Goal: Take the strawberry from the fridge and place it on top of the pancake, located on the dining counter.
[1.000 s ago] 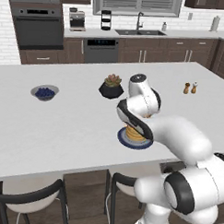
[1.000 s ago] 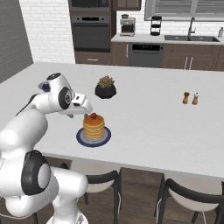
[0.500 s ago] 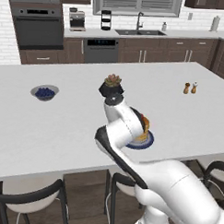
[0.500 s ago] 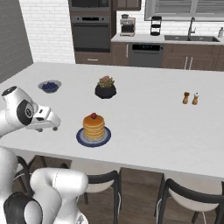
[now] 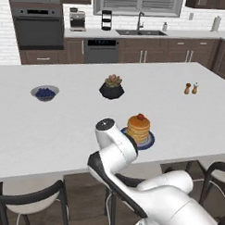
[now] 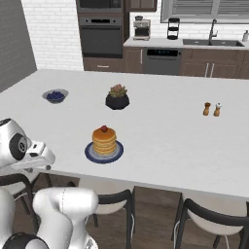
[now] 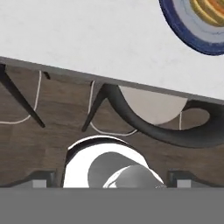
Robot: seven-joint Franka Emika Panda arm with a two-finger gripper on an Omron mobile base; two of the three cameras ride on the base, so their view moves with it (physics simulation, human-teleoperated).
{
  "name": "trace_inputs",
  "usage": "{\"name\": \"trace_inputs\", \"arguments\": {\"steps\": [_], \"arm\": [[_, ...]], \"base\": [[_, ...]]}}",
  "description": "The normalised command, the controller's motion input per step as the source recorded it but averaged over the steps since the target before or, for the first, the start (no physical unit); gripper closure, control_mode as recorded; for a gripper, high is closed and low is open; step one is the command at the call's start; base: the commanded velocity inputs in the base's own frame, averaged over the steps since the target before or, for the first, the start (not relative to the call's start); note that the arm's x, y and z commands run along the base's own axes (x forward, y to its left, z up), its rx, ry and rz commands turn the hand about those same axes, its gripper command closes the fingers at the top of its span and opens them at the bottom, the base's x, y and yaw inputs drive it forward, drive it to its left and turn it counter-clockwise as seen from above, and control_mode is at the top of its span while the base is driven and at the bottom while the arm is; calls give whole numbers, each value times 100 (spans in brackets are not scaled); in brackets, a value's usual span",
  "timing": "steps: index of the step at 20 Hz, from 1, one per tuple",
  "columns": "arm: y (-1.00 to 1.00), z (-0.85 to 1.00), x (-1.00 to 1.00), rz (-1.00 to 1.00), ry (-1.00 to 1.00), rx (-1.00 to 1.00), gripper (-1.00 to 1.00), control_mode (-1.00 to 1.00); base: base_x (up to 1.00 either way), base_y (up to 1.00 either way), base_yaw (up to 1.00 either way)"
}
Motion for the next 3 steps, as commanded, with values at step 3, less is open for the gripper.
{"name": "trace_inputs", "arguments": {"steps": [3], "arm": [[0, -46, 0, 0, 24, -14, -100, -100]], "base": [[0, 0, 0]]}}
